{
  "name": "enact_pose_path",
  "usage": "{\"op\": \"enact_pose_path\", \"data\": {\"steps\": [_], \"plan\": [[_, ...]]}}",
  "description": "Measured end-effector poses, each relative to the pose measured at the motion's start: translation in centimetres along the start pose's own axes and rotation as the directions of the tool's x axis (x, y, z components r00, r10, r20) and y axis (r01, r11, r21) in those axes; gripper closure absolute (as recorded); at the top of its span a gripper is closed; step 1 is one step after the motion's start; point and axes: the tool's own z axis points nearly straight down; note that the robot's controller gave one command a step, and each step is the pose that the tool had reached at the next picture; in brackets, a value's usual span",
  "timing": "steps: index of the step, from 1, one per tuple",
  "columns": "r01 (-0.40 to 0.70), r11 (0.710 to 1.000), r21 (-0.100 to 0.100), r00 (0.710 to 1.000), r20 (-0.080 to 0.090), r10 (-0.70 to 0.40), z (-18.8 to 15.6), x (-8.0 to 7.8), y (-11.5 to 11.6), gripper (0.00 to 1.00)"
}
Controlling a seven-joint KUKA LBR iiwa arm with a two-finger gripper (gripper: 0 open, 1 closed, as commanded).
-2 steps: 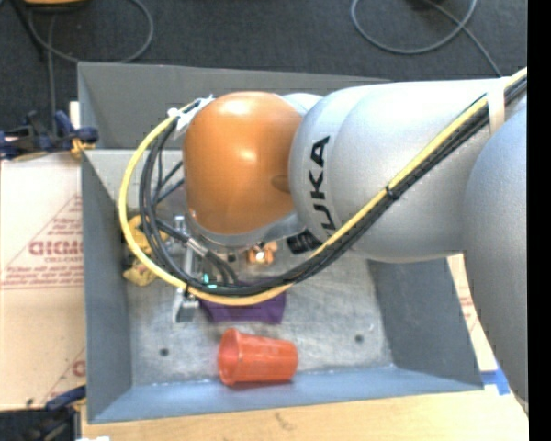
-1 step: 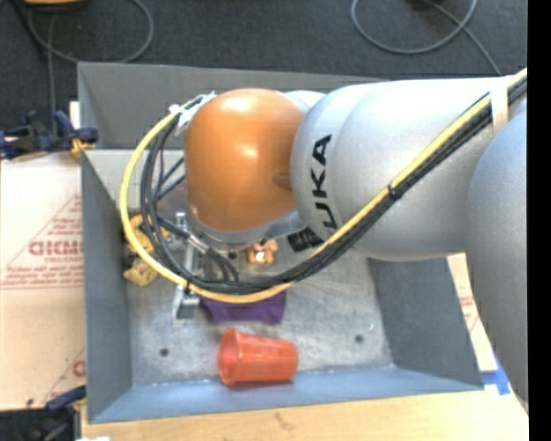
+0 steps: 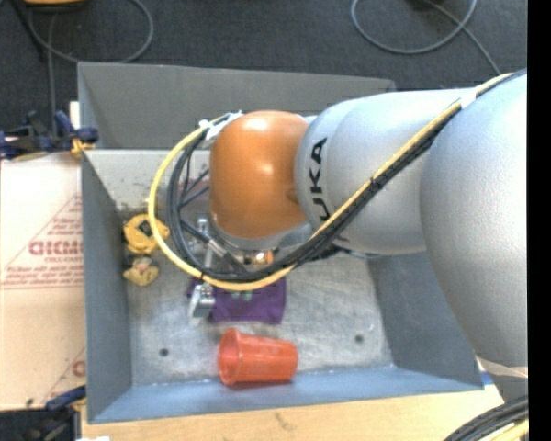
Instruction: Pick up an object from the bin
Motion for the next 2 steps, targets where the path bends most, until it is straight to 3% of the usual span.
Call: {"op": "enact_pose_path", "data": {"steps": [1,2], "plan": [[-0.249,0.968,0.006,0.968,-0.007,0.249,1.4,1.4,-4.0,0.0],[-0.069,0.998,0.004,0.998,-0.003,0.069,3.4,-1.0,-6.8,0.0]]}}
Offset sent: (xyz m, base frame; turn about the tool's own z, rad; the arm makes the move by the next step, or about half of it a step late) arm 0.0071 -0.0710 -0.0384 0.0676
